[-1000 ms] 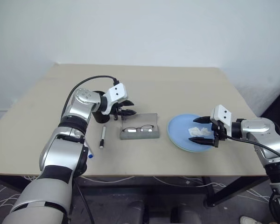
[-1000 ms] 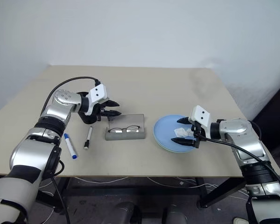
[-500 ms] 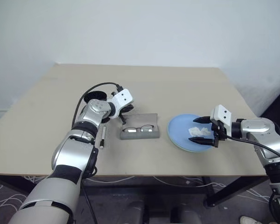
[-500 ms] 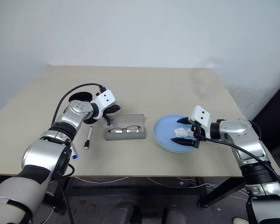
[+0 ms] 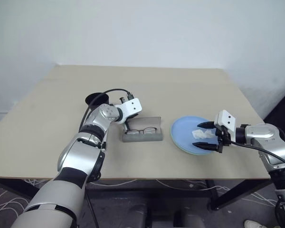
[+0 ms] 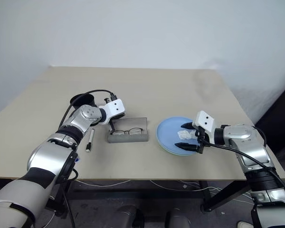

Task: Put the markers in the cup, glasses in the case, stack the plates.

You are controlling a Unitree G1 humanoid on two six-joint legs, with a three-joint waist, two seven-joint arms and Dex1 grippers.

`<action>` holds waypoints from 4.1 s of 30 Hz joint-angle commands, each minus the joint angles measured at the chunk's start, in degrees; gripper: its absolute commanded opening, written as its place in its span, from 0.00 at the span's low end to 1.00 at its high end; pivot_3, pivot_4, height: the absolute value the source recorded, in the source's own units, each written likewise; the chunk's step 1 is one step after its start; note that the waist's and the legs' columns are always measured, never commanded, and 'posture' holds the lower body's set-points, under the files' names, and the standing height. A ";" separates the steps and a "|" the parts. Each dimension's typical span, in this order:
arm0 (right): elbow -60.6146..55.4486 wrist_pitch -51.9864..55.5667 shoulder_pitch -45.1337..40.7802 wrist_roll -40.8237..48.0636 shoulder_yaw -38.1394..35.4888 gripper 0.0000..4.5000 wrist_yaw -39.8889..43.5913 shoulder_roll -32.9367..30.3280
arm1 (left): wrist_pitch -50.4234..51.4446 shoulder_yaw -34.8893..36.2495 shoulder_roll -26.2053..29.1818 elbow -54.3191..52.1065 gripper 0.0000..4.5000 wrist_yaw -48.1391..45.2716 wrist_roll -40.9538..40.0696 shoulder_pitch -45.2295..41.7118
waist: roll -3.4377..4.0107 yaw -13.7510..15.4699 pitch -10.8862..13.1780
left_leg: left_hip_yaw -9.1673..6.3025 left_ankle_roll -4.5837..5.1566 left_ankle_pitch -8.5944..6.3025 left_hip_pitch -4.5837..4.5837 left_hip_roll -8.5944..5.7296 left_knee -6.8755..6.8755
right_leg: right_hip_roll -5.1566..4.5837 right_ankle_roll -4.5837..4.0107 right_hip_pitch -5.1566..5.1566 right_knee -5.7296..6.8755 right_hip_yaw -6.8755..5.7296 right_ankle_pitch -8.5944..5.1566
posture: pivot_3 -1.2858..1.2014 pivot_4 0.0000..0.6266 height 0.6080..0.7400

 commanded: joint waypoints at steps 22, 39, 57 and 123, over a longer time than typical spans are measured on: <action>-0.38 -1.19 -2.51 0.64 -0.55 1.00 -0.26 0.30 | -8.85 0.22 4.07 -16.16 0.01 -19.90 -4.94 8.65 | 0.01 0.04 -0.01 | -0.03 0.12 -0.04 0.00 -0.14 0.03 | -0.70 0.27 0.15 -0.09 -0.85 -0.04 | 0.52 0.00 0.71; -1.70 1.06 -3.77 0.63 -0.51 1.00 0.74 -0.42 | -0.55 2.77 4.21 -26.54 0.01 -18.45 -10.37 13.70 | 0.06 0.01 -0.04 | -0.02 0.18 -0.08 0.00 -0.15 0.03 | -0.68 0.30 0.15 -0.12 -0.83 -0.05 | 0.52 0.00 0.71; -1.68 1.88 -4.46 0.73 0.07 1.00 1.28 -0.08 | 33.81 14.56 10.30 -56.13 0.01 -26.33 -32.09 20.67 | 0.07 -0.33 -0.03 | -0.04 0.16 -0.07 0.00 -0.14 0.03 | -0.65 0.33 0.13 -0.12 -0.80 -0.08 | 0.52 0.00 0.71; 5.13 -2.92 -7.01 -0.68 2.00 1.00 5.04 1.62 | 88.47 20.30 2.95 -87.17 0.99 30.90 -31.67 42.21 | 0.15 -0.02 -0.02 | -0.02 -0.19 0.12 0.16 -0.17 -0.61 | -0.59 0.34 0.06 -0.35 -0.70 -0.09 | 0.52 0.00 0.71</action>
